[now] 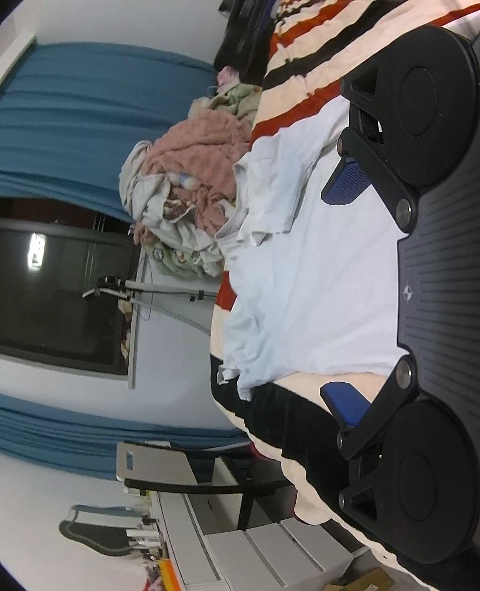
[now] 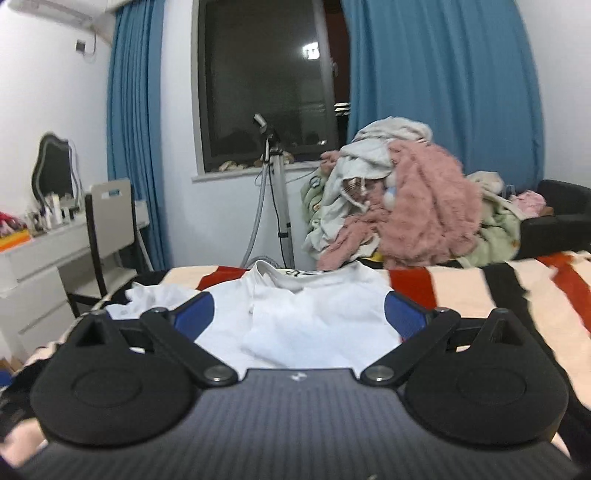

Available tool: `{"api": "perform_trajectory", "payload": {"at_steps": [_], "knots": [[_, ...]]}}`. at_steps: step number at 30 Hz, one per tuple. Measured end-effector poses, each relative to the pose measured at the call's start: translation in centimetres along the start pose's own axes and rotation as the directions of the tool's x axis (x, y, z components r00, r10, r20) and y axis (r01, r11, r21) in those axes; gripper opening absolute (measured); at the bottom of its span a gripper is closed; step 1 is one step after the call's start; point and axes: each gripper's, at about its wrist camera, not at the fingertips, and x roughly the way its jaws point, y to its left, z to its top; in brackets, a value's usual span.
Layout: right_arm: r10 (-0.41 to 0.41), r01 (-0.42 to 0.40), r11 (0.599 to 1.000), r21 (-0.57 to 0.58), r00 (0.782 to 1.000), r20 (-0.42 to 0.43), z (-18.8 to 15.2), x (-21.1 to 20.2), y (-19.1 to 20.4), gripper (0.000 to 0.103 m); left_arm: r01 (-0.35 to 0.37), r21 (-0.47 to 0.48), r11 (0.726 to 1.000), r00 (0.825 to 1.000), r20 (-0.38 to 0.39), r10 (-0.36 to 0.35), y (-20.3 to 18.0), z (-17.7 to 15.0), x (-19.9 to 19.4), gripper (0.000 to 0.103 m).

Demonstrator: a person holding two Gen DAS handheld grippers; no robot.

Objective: Fold clothes

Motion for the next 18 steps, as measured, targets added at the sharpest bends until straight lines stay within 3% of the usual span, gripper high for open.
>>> {"api": "perform_trajectory", "payload": {"at_steps": [5, 10, 14, 18], "knots": [[-0.023, 0.025, 0.996, 0.091, 1.000, -0.017, -3.4, -9.6, -1.2, 0.100, 0.062, 0.012, 0.998, 0.998, -0.014, -0.062, -0.9, -0.8, -4.1, 0.103], [-0.038, 0.041, 0.996, 0.076, 0.998, -0.047, -7.0, -15.8, -0.6, 0.100, 0.109, 0.007, 0.994, 0.994, 0.027, -0.109, -1.7, -1.7, -8.5, 0.103], [-0.049, 0.049, 0.997, 0.052, 0.999, -0.004, -8.0, -18.5, -0.5, 0.100, 0.145, 0.024, 0.989, 0.989, 0.009, -0.146, -3.1, -2.9, -9.1, 0.103], [-0.098, 0.088, 0.982, 0.170, 0.994, 0.055, -6.9, -19.2, -3.5, 0.100, 0.198, 0.022, 0.980, 0.978, -0.076, -0.196, -4.4, -4.2, -7.5, 0.099]]}}
